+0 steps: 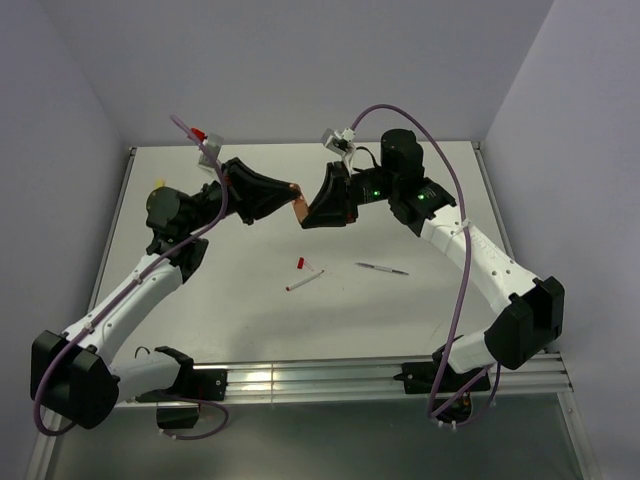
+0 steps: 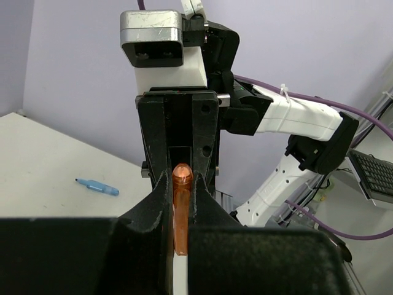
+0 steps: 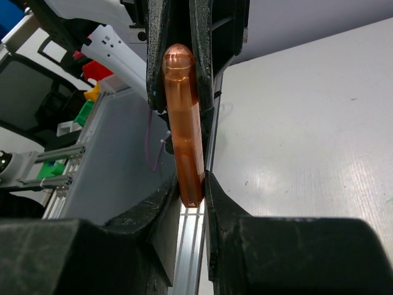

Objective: Insert the pens into the pen caps

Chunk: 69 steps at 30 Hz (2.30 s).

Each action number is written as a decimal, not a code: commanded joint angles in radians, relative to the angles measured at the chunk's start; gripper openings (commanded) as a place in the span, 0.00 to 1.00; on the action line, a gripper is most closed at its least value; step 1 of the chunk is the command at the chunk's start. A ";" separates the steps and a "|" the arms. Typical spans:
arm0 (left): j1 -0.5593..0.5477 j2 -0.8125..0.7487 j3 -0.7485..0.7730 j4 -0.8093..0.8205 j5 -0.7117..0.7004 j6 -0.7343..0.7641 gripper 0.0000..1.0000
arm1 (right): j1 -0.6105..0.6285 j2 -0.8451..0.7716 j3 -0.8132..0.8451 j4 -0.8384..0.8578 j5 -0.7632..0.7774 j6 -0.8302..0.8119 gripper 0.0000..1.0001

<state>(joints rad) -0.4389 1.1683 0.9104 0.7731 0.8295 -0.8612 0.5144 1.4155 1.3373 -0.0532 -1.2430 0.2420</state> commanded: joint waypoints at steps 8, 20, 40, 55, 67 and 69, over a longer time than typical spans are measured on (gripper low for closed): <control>-0.109 0.005 -0.162 -0.173 0.109 0.040 0.00 | -0.016 -0.015 0.167 0.223 0.016 0.072 0.00; -0.158 0.020 -0.249 -0.181 0.077 0.025 0.00 | -0.030 0.007 0.194 0.447 -0.016 0.264 0.00; -0.219 0.056 -0.288 -0.265 0.025 0.067 0.00 | -0.011 0.016 0.214 0.515 -0.027 0.312 0.00; -0.058 0.088 0.021 -0.445 0.029 0.228 0.00 | -0.025 -0.043 -0.021 0.501 -0.015 0.267 0.00; 0.006 0.090 0.108 -0.416 -0.001 0.225 0.00 | -0.025 -0.050 -0.108 0.428 0.007 0.200 0.23; 0.025 0.096 0.128 -0.437 -0.007 0.238 0.00 | -0.024 -0.050 -0.121 0.391 0.008 0.169 0.32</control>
<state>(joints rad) -0.4389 1.2282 1.0348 0.4854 0.7975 -0.7078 0.4759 1.4525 1.2072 0.2668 -1.2602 0.4500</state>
